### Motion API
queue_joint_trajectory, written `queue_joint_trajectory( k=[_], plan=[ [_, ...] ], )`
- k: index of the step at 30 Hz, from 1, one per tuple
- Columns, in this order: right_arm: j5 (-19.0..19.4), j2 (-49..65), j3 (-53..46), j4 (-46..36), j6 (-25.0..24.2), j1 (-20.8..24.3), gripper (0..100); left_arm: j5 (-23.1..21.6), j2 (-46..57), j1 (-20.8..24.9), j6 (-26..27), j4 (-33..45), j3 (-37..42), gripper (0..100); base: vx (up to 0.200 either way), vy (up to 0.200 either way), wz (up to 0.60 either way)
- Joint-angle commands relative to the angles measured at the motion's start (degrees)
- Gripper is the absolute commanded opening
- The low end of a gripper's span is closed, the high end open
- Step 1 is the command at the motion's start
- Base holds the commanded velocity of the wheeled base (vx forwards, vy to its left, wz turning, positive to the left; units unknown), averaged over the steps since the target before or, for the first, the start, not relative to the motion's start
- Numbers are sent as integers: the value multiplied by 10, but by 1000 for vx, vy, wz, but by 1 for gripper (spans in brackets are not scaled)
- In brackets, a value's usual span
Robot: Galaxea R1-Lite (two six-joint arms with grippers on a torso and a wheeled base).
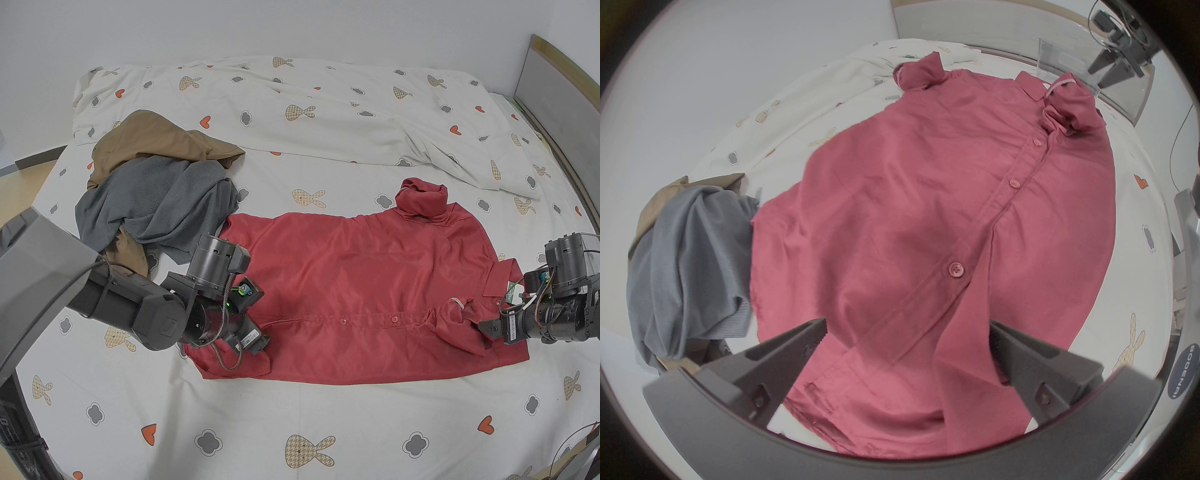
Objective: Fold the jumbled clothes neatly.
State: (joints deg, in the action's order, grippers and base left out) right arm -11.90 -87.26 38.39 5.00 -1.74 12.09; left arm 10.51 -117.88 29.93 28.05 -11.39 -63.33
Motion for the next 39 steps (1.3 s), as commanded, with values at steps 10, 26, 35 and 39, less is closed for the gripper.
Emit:
queue_joint_trajectory(
  k=[10,26,35,39],
  plan=[
    [1,46,-31,1,-1,1,100,21,19,-66,7,-3,0,100,0,0,0],
    [35,80,-109,80,-5,56,100,17,19,-44,8,-5,-14,100,0,0,0],
    [59,-52,-98,145,-52,115,100,18,49,-26,7,-5,39,100,0,0,0],
    [60,-54,-105,169,-52,122,100,18,60,-25,8,-5,64,100,0,0,0]
  ],
)
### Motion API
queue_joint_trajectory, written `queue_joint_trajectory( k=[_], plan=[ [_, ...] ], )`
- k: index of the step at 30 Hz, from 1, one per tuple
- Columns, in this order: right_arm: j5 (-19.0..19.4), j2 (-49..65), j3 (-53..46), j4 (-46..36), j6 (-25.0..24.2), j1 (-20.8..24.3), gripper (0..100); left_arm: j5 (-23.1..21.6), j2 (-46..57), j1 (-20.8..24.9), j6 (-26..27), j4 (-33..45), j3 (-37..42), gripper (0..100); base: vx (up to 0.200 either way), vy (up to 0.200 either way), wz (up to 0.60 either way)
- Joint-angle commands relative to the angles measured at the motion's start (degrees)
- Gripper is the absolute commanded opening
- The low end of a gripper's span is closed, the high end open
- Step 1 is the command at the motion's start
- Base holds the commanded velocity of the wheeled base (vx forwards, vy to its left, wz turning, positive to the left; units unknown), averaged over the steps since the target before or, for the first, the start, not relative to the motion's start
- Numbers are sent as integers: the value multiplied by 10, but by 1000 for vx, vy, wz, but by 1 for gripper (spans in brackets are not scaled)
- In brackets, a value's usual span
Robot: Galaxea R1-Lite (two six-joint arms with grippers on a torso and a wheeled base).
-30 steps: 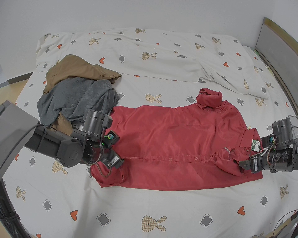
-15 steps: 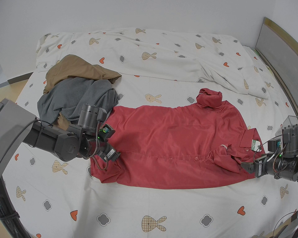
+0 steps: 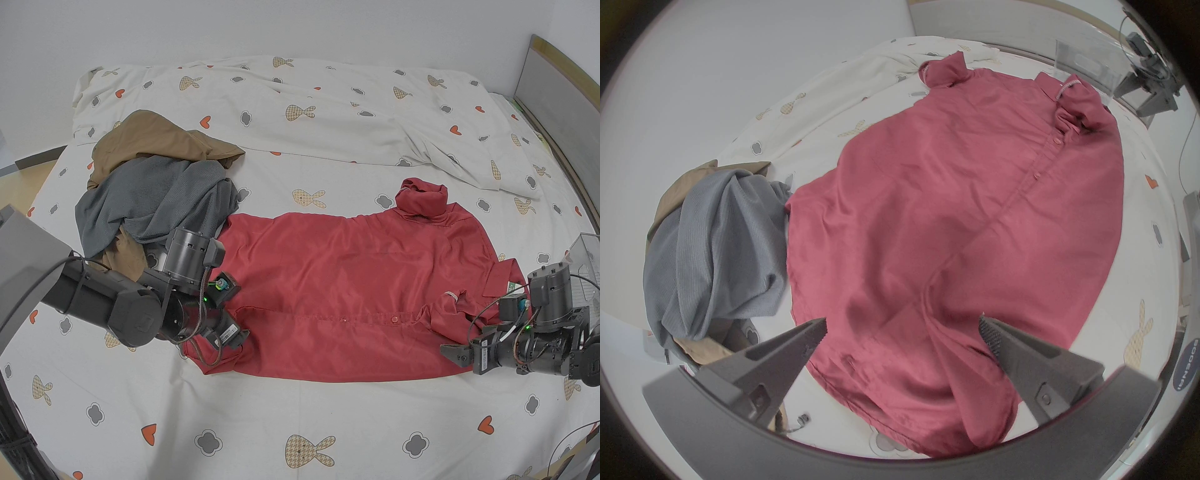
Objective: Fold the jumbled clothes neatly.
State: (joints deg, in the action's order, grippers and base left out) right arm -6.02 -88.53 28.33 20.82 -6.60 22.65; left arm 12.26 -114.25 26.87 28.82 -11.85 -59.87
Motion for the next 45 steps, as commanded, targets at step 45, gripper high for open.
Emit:
queue_joint_trajectory(
  k=[45],
  plan=[
    [1,-39,-16,12,-3,10,100,34,61,-137,15,0,-4,100,0,0,0]
  ],
)
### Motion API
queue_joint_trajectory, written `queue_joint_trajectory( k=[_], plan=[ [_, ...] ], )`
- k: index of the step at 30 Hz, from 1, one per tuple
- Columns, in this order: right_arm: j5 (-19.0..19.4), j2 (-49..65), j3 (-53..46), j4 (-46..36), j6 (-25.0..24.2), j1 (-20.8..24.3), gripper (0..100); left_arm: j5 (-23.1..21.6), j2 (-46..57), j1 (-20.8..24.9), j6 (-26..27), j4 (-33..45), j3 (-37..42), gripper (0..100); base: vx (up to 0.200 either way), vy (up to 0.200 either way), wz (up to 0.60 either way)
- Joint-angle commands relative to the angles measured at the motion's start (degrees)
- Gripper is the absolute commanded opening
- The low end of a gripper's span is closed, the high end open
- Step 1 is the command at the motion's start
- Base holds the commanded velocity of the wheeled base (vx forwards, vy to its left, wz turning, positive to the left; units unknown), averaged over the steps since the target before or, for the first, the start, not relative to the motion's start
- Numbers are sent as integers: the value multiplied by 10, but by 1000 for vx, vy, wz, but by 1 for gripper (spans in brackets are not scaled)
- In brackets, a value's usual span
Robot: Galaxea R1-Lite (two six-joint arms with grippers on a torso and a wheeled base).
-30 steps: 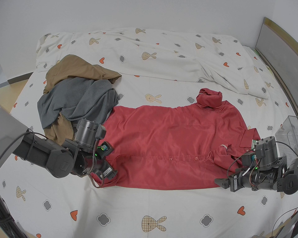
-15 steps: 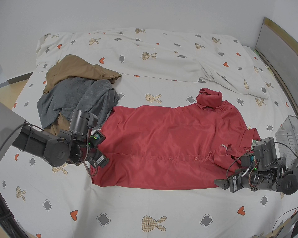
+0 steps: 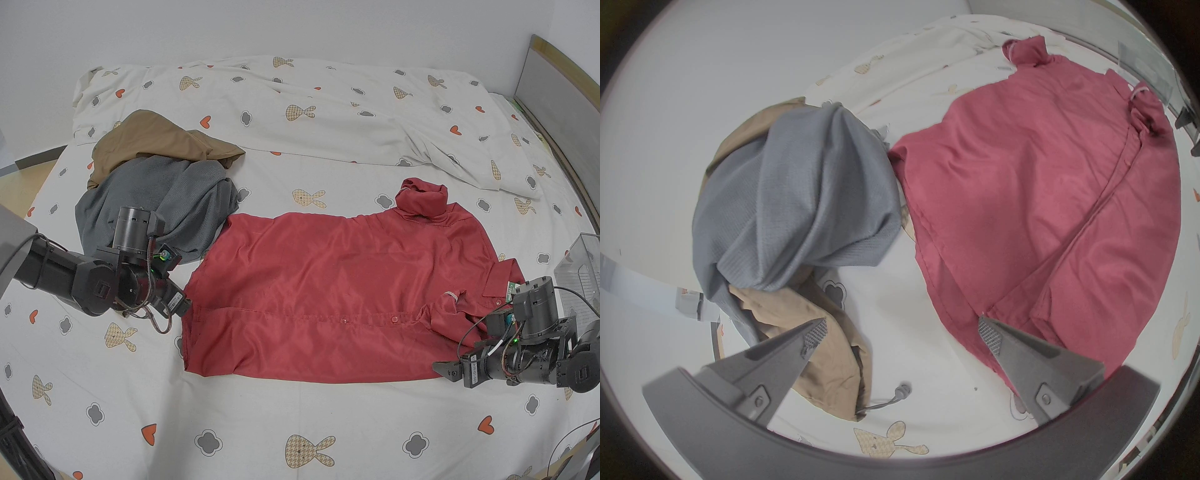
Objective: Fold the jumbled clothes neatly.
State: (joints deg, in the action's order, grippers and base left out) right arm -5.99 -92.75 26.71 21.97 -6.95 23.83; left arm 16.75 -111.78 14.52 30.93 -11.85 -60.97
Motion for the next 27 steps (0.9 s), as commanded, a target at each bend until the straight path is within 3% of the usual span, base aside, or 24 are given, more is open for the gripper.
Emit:
queue_joint_trajectory(
  k=[1,3,4,5,6,7,9,11,13,14,15,17,18,20,21,22,25,27],
  plan=[
    [1,3,0,0,-1,-2,100,-22,44,-15,-12,1,10,100,0,0,0],
    [1,3,-1,0,-1,-2,100,-46,56,-19,-23,3,16,100,0,0,0],
    [1,3,-2,0,-1,-2,100,-80,70,-26,-38,6,22,100,0,0,0],
    [1,3,-2,0,-2,-3,100,-153,93,-42,-79,19,30,100,0,0,0],
    [1,3,-2,0,-2,-3,100,-153,93,-42,-79,19,30,100,0,0,0],
    [2,4,-2,0,-2,-4,100,-238,111,-55,-148,65,26,100,0,0,0],
    [2,4,-2,0,-3,-8,100,-365,133,-72,-245,150,13,100,0,0,0],
    [3,5,-2,0,-5,-12,100,-477,143,-94,-299,214,-4,100,0,0,0],
    [4,5,-2,0,-8,-22,100,-656,150,-142,-351,293,-31,100,0,0,0],
    [4,5,-2,0,-9,-26,100,-705,152,-157,-359,307,-37,100,0,0,0],
    [4,5,-2,0,-9,-26,100,-705,152,-157,-359,307,-37,100,0,0,0],
    [5,10,-2,1,-10,-42,100,-921,153,-221,-366,340,-42,100,0,0,0],
    [6,15,-2,1,-10,-48,100,-971,151,-226,-351,337,-27,100,0,0,0],
    [8,24,-6,1,-10,-50,100,-969,148,-225,-323,331,-5,100,0,0,0],
    [15,35,-12,2,-10,-50,100,-930,133,-218,-240,301,41,100,0,0,0],
    [19,41,-15,2,-10,-50,100,-891,127,-208,-230,273,60,100,0,0,0],
    [23,56,-23,2,-10,-51,100,-801,111,-187,-330,193,80,100,0,0,0],
    [24,62,-24,2,-10,-51,100,-798,98,-185,-349,173,80,100,0,0,0]
  ],
)
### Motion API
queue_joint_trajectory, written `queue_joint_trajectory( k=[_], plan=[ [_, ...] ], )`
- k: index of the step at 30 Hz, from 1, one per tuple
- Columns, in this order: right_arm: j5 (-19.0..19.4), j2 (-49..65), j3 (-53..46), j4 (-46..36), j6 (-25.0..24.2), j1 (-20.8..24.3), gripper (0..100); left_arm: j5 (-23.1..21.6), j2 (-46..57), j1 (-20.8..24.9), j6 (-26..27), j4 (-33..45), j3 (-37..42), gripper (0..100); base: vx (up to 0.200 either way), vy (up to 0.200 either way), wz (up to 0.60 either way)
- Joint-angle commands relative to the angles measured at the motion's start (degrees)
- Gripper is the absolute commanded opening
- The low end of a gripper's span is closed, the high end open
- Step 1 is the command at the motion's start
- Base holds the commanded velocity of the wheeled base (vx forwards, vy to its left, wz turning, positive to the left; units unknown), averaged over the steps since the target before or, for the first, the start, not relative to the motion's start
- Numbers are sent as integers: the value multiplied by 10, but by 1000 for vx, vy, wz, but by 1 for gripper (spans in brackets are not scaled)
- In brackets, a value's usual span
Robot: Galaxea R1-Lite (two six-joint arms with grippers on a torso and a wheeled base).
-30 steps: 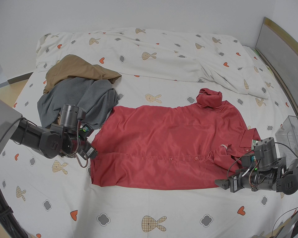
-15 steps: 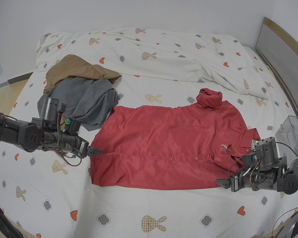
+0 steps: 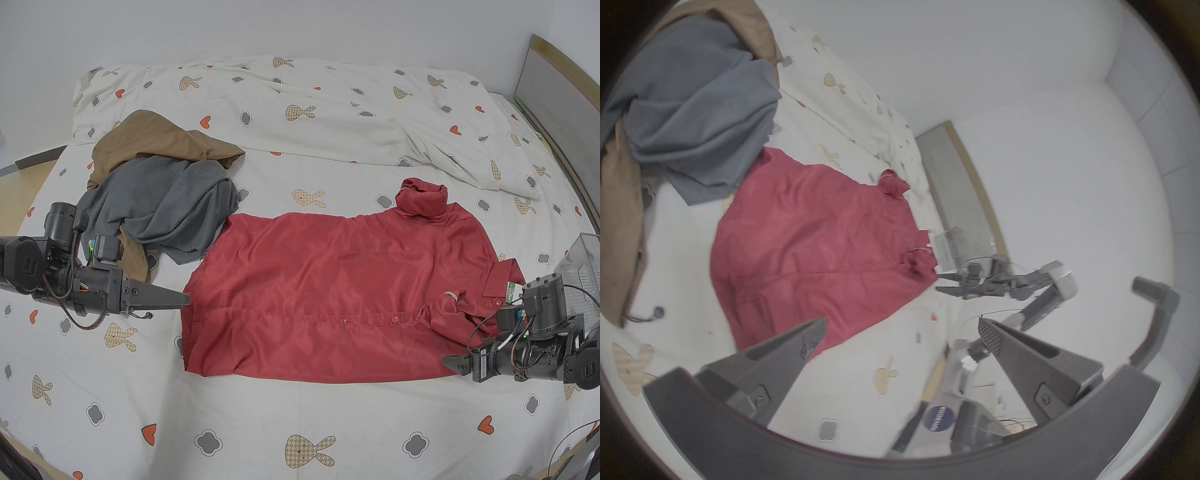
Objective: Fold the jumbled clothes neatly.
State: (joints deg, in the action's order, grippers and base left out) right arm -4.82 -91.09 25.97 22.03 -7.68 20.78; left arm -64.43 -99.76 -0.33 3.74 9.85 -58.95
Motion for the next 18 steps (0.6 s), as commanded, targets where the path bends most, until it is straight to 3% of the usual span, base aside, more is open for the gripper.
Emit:
queue_joint_trajectory(
  k=[1,6,10,18],
  plan=[
    [11,50,-17,1,-2,-19,100,16,-41,-35,-77,-52,55,100,0,0,0],
    [11,51,-18,1,-2,-14,100,19,-106,-27,-76,-54,31,100,0,0,0],
    [11,51,-20,1,-2,-15,100,55,-150,-12,-75,-68,19,100,0,0,0],
    [11,50,-21,1,-2,-14,100,59,-163,22,-80,-81,-17,100,0,0,0]
  ],
)
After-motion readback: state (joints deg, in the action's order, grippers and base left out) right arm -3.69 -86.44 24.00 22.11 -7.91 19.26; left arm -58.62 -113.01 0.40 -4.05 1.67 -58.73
